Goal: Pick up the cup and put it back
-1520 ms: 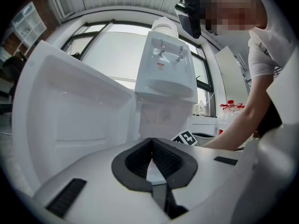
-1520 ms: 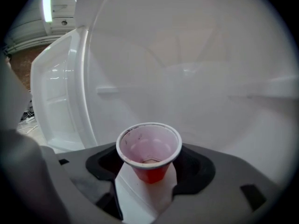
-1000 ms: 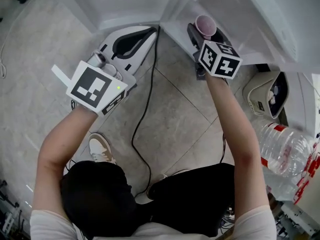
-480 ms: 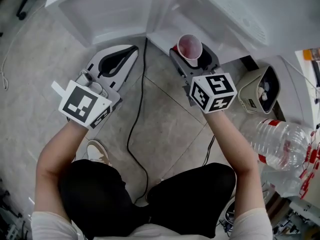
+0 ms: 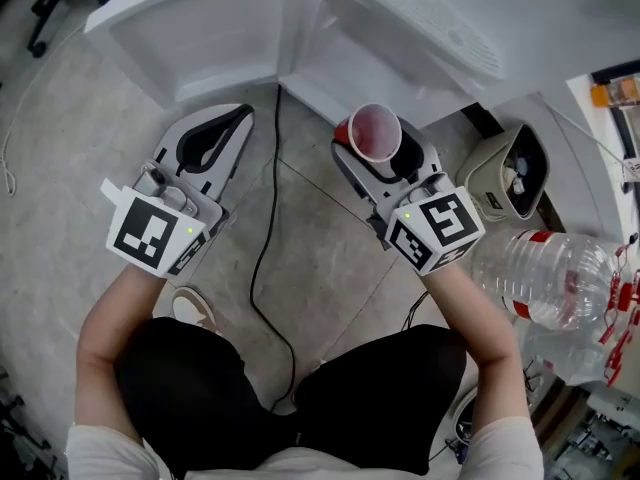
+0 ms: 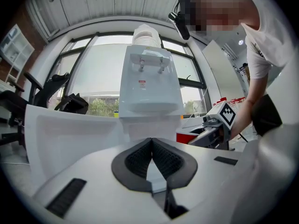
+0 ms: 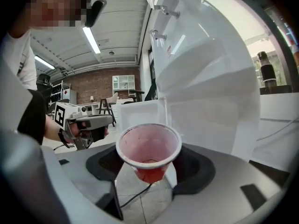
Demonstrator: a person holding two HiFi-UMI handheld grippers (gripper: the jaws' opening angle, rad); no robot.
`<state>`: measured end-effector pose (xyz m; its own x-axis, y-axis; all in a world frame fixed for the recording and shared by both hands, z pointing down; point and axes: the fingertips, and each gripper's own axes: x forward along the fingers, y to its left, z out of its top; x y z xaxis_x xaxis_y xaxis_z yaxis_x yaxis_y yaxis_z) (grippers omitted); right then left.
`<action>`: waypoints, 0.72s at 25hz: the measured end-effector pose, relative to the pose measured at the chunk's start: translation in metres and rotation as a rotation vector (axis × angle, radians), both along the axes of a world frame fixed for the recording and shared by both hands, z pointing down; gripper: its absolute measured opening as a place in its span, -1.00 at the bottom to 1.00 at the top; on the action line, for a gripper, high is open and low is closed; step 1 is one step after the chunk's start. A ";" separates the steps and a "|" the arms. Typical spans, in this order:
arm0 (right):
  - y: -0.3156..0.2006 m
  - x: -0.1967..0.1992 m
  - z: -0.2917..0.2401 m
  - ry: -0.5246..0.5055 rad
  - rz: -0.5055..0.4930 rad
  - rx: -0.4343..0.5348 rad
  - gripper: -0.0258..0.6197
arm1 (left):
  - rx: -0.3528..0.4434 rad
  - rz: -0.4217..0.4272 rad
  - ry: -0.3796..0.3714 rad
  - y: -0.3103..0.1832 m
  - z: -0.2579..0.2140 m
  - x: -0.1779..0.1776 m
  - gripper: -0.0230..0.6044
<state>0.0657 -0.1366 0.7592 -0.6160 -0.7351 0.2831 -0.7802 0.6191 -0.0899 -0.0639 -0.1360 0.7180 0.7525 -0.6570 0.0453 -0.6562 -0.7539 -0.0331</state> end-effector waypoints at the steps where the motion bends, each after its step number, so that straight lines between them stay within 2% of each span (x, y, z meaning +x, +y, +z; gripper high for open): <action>1: 0.005 0.003 -0.007 -0.010 -0.004 0.004 0.09 | 0.002 0.000 0.000 0.001 -0.002 -0.001 -0.85; 6: 0.031 0.016 -0.039 -0.022 -0.008 0.042 0.09 | 0.023 -0.005 -0.015 0.007 -0.007 -0.006 -0.85; 10: 0.041 0.022 -0.050 0.014 0.004 0.087 0.09 | 0.027 -0.032 -0.012 0.008 -0.006 -0.015 -0.85; 14: 0.044 0.019 -0.049 0.009 0.003 0.088 0.09 | 0.030 -0.059 0.009 0.005 -0.010 -0.020 -0.85; 18: 0.045 0.013 -0.050 -0.010 -0.005 0.081 0.09 | 0.044 -0.029 -0.007 0.011 -0.011 -0.011 -0.85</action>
<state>0.0784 -0.0911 0.7097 -0.6225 -0.7520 0.2167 -0.7761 0.6288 -0.0473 -0.0754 -0.1248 0.7070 0.7329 -0.6800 0.0216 -0.6774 -0.7323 -0.0704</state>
